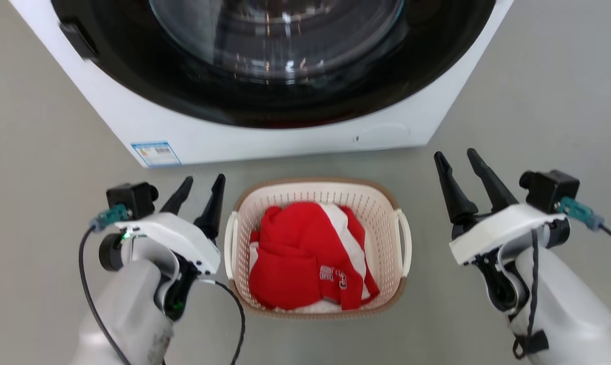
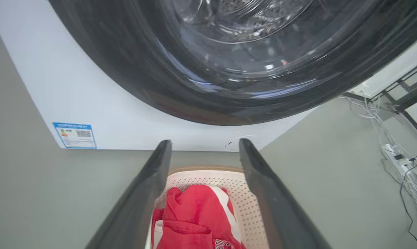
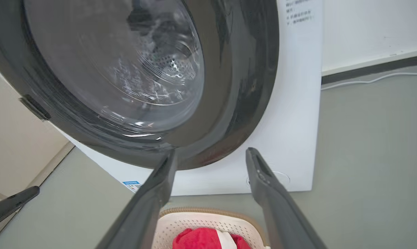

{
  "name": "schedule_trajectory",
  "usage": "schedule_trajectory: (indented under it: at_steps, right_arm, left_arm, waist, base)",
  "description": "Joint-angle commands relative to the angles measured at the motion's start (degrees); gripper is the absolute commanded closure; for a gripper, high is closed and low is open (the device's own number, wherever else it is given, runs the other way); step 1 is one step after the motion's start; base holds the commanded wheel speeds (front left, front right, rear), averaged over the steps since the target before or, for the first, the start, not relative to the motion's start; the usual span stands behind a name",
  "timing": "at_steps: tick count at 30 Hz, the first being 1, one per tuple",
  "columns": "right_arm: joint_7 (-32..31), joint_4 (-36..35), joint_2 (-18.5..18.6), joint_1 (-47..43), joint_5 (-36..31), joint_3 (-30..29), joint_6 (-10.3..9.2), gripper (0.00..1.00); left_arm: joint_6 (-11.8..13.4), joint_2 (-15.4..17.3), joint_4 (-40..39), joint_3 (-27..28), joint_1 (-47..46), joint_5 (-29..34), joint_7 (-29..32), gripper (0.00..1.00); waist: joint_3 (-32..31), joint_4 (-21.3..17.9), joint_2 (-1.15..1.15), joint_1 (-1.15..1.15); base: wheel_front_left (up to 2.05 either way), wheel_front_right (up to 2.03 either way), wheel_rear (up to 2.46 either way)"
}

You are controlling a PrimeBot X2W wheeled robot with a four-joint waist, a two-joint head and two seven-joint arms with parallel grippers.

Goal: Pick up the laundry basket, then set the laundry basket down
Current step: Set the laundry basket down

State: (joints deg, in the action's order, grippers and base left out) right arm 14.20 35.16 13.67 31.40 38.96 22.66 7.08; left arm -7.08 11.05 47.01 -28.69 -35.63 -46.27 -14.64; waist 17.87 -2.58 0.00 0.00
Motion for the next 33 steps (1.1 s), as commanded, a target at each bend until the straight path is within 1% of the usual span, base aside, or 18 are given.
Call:
schedule_trajectory:
  at_steps: [1, 4, 7, 8, 11, 12, 15, 21, 22, 28, 33]
  right_arm:
    - [0.8, -3.7, -0.4, -3.0, -2.9, -1.5, 0.41, 0.00]
    - [0.8, -8.5, -1.4, -6.6, -7.2, -5.5, 0.41, 0.00]
    - [0.8, -12.0, -2.2, -9.4, -10.4, -9.1, 0.41, 0.00]
    - [0.8, -12.0, -2.2, -9.4, -10.4, -9.1, 0.41, 0.00]
    - [0.8, -15.1, -2.7, -11.5, -13.2, -11.9, 0.41, 0.00]
    - [0.8, -17.2, -3.4, -12.8, -15.5, -15.4, 0.41, 0.00]
    - [0.8, -19.7, -4.6, -14.9, -18.4, -18.8, 0.41, 0.00]
    - [0.8, -23.2, -6.0, -19.1, -20.8, -22.0, 0.41, 0.00]
    - [0.8, -23.9, -6.2, -20.4, -21.1, -22.4, 0.41, 0.00]
    - [0.8, -25.8, -6.7, -24.3, -22.6, -23.8, 0.41, 0.00]
    - [0.8, -26.5, -7.5, -26.4, -23.0, -24.4, 0.41, 0.00]
  left_arm:
    - [0.1, 1.1, -3.7, 4.0, 1.6, 2.3, -0.4, 0.00]
    - [0.4, 0.5, -9.6, 9.0, 5.4, 7.8, -0.4, 0.00]
    - [0.7, -0.7, -15.2, 13.5, 9.3, 12.9, -0.4, 0.00]
    - [0.7, -0.7, -15.2, 13.5, 9.3, 12.9, -0.4, 0.00]
    - [0.7, -2.1, -20.3, 17.3, 12.5, 17.3, -0.4, 0.00]
    - [0.6, -3.1, -23.3, 19.4, 14.5, 19.8, -0.4, 0.00]
    - [0.3, -3.9, -26.6, 20.9, 17.3, 23.3, -0.4, 0.00]
    - [-0.1, -5.3, -30.9, 23.4, 21.8, 26.8, -0.4, 0.00]
    - [-0.2, -5.6, -31.8, 24.5, 23.2, 27.4, -0.4, 0.00]
    - [-0.3, -6.8, -34.4, 28.0, 27.3, 28.2, -0.4, 0.00]
    - [-0.4, -7.4, -35.0, 29.1, 29.4, 28.4, -0.4, 0.00]
  waist:
    - [-3.6, 0.1, 0.00, 0.00]
    - [-5.6, 0.1, 0.00, 0.00]
    - [-7.1, 0.1, 0.00, 0.00]
    - [-7.1, 0.1, 0.00, 0.00]
    - [-8.3, 0.3, 0.00, 0.00]
    - [-9.0, 0.4, 0.00, 0.00]
    - [-9.9, 0.7, 0.00, 0.00]
    - [-11.3, 1.4, 0.00, 0.00]
    - [-11.8, 1.5, 0.00, 0.00]
    - [-13.6, 1.6, 0.00, 0.00]
    - [-14.3, 1.3, 0.00, 0.00]
  base:
    - [0.00, 0.00, 0.00]
    - [0.00, 0.00, 0.00]
    - [0.00, 0.00, 0.00]
    - [0.00, 0.00, 0.00]
    - [0.00, 0.00, 0.00]
    - [0.00, 0.00, 0.00]
    - [0.00, 0.00, 0.00]
    - [0.00, 0.00, 0.00]
    - [0.00, 0.00, 0.00]
    - [0.00, 0.00, 0.00]
    - [0.00, 0.00, 0.00]
